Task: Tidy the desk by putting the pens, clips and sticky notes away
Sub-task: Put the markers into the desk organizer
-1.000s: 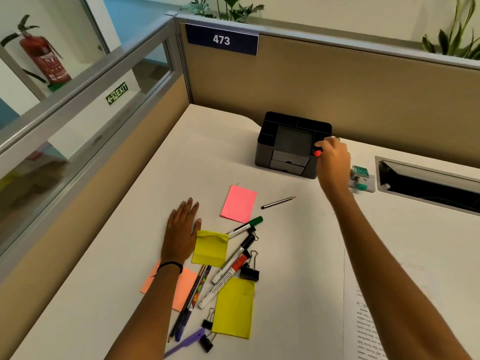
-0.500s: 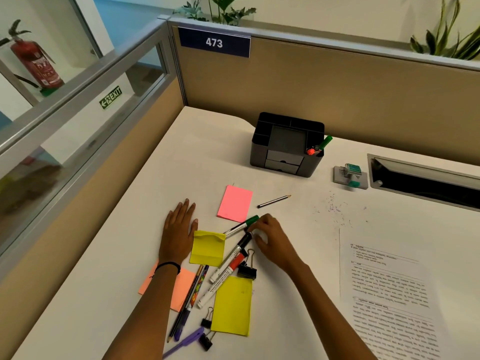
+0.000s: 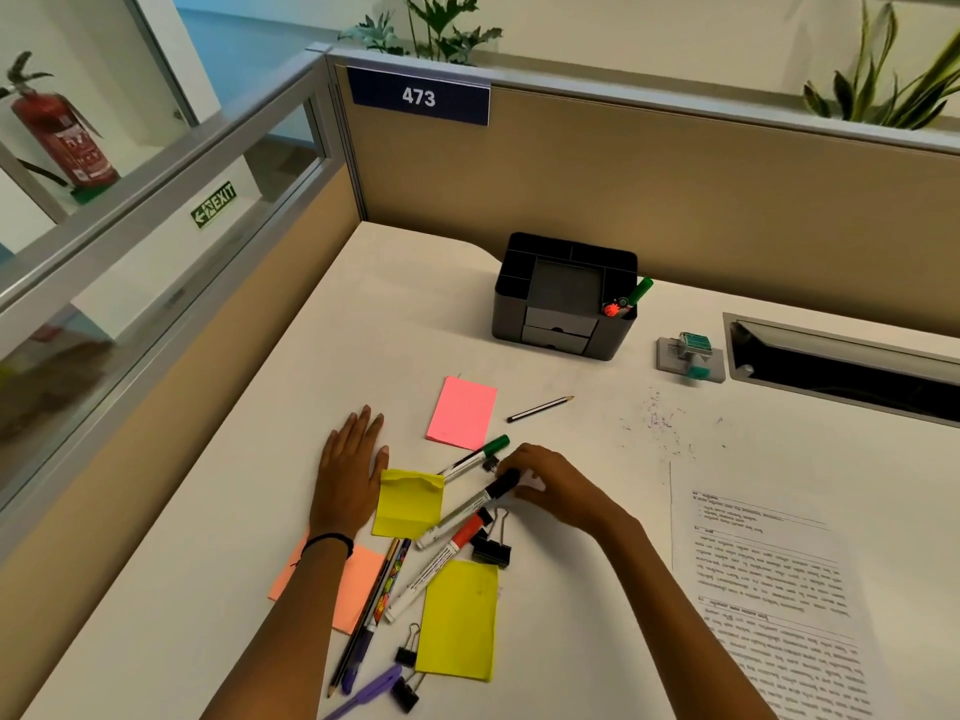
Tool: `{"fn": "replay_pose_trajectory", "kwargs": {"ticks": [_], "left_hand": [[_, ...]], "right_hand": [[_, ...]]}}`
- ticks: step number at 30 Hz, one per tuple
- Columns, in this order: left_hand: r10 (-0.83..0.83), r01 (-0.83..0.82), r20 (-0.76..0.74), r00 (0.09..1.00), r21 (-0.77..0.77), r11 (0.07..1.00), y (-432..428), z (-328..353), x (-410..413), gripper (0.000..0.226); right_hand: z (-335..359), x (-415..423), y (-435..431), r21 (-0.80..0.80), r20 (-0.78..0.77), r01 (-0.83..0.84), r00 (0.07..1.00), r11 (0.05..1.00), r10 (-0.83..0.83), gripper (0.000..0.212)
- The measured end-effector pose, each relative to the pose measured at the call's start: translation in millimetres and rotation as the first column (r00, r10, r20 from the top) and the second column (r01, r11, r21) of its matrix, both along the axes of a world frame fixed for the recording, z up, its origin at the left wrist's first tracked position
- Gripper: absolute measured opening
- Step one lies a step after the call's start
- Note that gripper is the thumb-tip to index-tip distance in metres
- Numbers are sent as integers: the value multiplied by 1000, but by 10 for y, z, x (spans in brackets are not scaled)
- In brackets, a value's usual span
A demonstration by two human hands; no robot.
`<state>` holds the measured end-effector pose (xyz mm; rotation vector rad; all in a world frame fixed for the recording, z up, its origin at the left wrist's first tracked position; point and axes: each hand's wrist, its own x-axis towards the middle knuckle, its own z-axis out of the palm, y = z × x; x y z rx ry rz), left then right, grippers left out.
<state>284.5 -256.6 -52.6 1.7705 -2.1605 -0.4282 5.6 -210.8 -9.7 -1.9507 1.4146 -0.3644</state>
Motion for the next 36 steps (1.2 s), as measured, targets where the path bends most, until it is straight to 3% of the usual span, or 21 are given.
{"fn": "replay_pose_trajectory", "kwargs": {"ticks": [4,9,11,13,15,17,19,24,28,36], "left_hand": [[-4,4,-17,1000,2,1000,1,-2,8,66],[1,-1,-17,1000,9,1000,-2,6,3,66],[1,-1,-19,1000,12,1000,1,10,2,66],[2,-1,-18,1000,10,1000,4,7,4,66],[0,0,-18,1000,9,1000,3,5,7,66],[-2,2,-21,1000,8,1000,1,7,4,66],[-3,3,-21,1000,7,1000,0,8,1,66],[-4,4,-21,1000,5,1000,0,1,5,65],[-1,1,-26,1000,8,1000,-2,-9,7,63],[3,-3,-33,999,4,1000,-15,-43,20,53]], "right_hand": [[264,-223,0,3,138,94,986,996,-94,23],[689,-593,-76,-146,294,381,898,913,-327,21],[838,-771,-174,-286,332,509,848,812,-414,20],[962,-915,-310,-412,402,643,764,646,-504,18],[1054,-1022,-468,-482,456,736,674,475,-582,17],[1134,-1102,-644,-512,452,766,625,389,-636,20],[1185,-1156,-818,-537,383,745,633,395,-673,20],[1142,-1191,-1182,-573,88,626,689,529,-720,21],[1072,-1149,-1373,-602,-115,547,661,581,-741,25],[1009,-1116,-1610,-574,-206,544,628,613,-750,23]]}}
